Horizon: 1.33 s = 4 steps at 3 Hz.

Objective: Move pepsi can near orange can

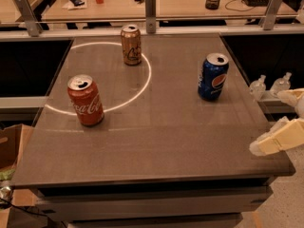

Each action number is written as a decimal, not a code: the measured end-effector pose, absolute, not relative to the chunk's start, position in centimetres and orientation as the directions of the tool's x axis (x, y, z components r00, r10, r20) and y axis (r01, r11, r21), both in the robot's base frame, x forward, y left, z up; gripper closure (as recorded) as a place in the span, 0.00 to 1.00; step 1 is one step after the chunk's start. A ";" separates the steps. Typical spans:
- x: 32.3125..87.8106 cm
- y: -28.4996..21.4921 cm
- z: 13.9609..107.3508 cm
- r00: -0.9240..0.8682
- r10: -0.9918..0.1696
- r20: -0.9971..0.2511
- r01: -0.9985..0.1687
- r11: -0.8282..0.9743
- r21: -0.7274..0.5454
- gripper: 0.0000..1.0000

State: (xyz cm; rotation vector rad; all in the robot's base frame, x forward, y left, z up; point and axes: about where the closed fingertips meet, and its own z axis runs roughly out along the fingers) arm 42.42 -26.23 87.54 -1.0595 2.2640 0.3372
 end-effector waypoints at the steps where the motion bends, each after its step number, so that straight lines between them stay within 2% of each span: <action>1: 44.9 -25.9 85.9 -0.385 -0.465 -0.798 -0.744 0.668 -0.031 0.00; 2: 46.5 -26.9 87.7 -0.226 -0.282 -0.932 -0.703 0.710 -0.045 0.00; 3: 45.0 -29.1 91.6 -0.081 -0.091 -0.993 -0.652 0.758 -0.016 0.00; 4: 45.0 -29.1 91.6 -0.081 -0.091 -0.993 -0.652 0.758 -0.016 0.00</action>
Offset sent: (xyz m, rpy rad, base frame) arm 0.0126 -0.0655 0.0816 0.7678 -0.7583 -0.1826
